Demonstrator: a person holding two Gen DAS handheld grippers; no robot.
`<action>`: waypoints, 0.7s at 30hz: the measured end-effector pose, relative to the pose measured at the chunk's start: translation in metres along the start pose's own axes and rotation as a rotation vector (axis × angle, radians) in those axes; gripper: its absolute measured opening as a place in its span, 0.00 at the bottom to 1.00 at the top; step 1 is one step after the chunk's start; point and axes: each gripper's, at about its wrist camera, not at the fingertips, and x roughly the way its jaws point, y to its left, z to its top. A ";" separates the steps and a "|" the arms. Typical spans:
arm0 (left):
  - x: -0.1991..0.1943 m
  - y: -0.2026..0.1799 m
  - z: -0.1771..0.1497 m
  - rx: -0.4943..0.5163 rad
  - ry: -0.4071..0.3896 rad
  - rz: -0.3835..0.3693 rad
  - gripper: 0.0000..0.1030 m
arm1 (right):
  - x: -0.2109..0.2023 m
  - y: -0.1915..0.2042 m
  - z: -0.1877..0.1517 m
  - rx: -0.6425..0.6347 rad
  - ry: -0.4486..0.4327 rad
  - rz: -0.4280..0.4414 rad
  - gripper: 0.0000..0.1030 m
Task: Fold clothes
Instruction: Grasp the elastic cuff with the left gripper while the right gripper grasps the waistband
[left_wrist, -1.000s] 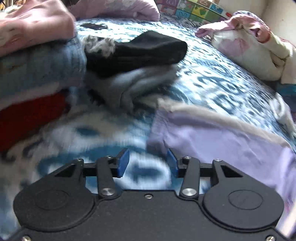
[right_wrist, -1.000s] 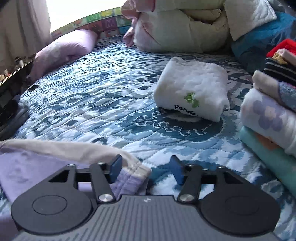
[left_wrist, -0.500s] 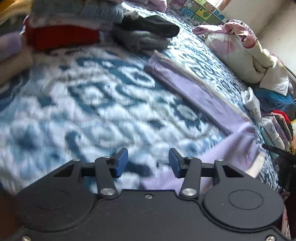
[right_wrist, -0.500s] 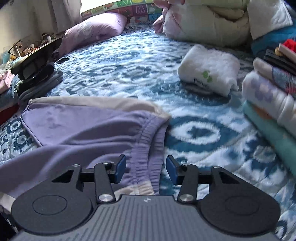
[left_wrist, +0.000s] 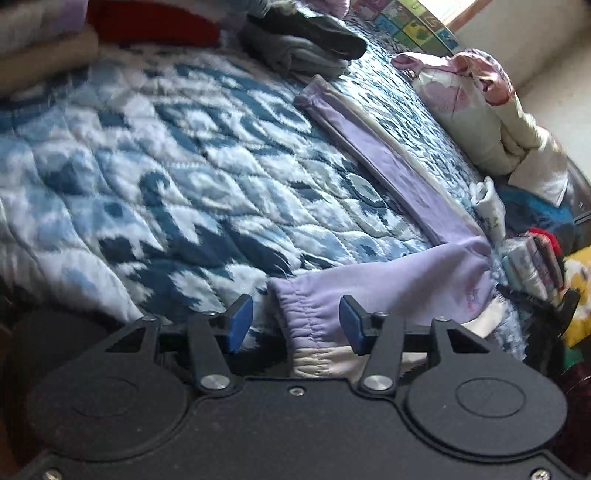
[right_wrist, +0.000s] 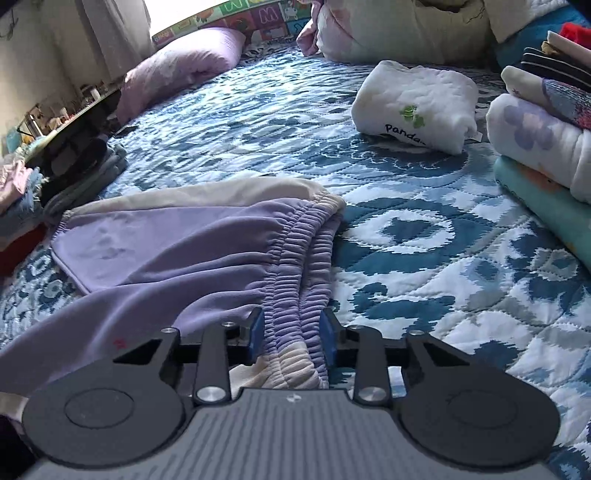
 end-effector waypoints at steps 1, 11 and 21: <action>0.003 0.003 0.000 -0.019 -0.001 -0.006 0.49 | 0.000 0.000 -0.001 -0.006 0.007 0.012 0.32; 0.027 -0.026 -0.003 0.133 -0.081 0.054 0.13 | 0.009 0.006 -0.008 -0.020 0.020 0.011 0.12; 0.023 -0.023 0.028 0.227 -0.225 0.173 0.38 | -0.013 -0.001 -0.008 -0.050 0.039 -0.005 0.10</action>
